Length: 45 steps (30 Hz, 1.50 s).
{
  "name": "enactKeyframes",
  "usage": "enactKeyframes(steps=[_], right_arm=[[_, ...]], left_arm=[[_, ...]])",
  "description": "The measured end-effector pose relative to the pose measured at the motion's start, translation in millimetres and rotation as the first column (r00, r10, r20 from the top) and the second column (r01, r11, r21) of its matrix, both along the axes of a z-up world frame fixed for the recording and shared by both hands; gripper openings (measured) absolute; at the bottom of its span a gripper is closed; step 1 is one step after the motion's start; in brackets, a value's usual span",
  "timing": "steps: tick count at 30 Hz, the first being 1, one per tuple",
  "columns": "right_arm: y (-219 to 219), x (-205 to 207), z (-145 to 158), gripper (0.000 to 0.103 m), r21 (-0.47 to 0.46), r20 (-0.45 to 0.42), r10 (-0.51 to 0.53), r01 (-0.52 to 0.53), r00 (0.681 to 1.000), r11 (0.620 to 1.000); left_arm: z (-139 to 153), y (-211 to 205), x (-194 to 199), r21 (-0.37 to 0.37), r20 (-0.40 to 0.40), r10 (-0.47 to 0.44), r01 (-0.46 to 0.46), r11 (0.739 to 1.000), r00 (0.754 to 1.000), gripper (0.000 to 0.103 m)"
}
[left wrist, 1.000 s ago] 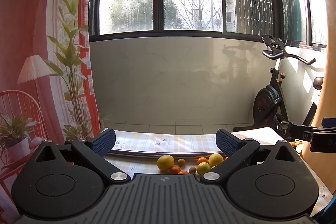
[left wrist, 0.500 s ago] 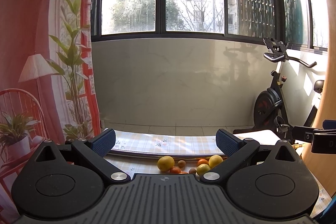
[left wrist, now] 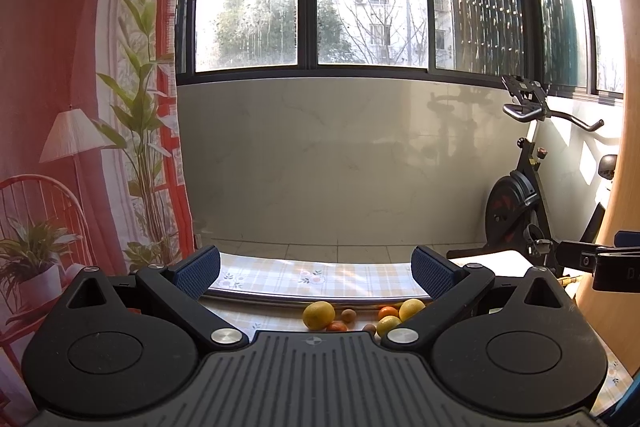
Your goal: Organize fruits
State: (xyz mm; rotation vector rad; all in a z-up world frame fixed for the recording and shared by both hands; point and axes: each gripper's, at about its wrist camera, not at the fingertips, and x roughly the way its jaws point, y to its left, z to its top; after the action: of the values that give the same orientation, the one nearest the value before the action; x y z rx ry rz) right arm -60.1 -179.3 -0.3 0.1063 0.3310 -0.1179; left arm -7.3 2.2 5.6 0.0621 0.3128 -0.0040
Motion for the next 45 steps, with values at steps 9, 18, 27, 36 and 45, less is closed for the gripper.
enactKeyframes(steps=[9, 18, 27, 36, 45], right_arm=[[-1.6, -1.3, 1.3, 0.103, 0.004, 0.004, -0.001, 0.001, 1.000, 1.000], [-1.1, -1.4, 1.3, 0.103, 0.005, 0.003, 0.006, -0.006, 1.000, 1.000], [-3.9, -0.4, 0.6, 0.103, 0.014, 0.002, 0.010, -0.010, 1.000, 1.000], [-7.5, -1.5, -1.4, 0.103, 0.023, 0.006, 0.007, -0.008, 1.000, 1.000], [-37.7, 4.1, -8.4, 0.103, 0.025, 0.039, -0.025, 0.024, 0.999, 0.999]], left_arm=[[0.6, 0.0, -2.9, -0.001, 0.009, 0.004, -0.004, 1.000, 1.000, 0.103], [0.6, 0.1, -4.3, -0.007, 0.010, 0.012, -0.012, 1.000, 1.000, 0.103], [1.4, -1.2, -5.4, -0.006, 0.016, 0.013, -0.013, 1.000, 1.000, 0.103], [1.1, -2.0, -4.8, 0.020, 0.007, 0.035, -0.036, 0.999, 0.999, 0.103], [-5.9, 30.4, 32.8, -0.058, -0.042, 0.111, -0.113, 0.992, 0.993, 0.102]])
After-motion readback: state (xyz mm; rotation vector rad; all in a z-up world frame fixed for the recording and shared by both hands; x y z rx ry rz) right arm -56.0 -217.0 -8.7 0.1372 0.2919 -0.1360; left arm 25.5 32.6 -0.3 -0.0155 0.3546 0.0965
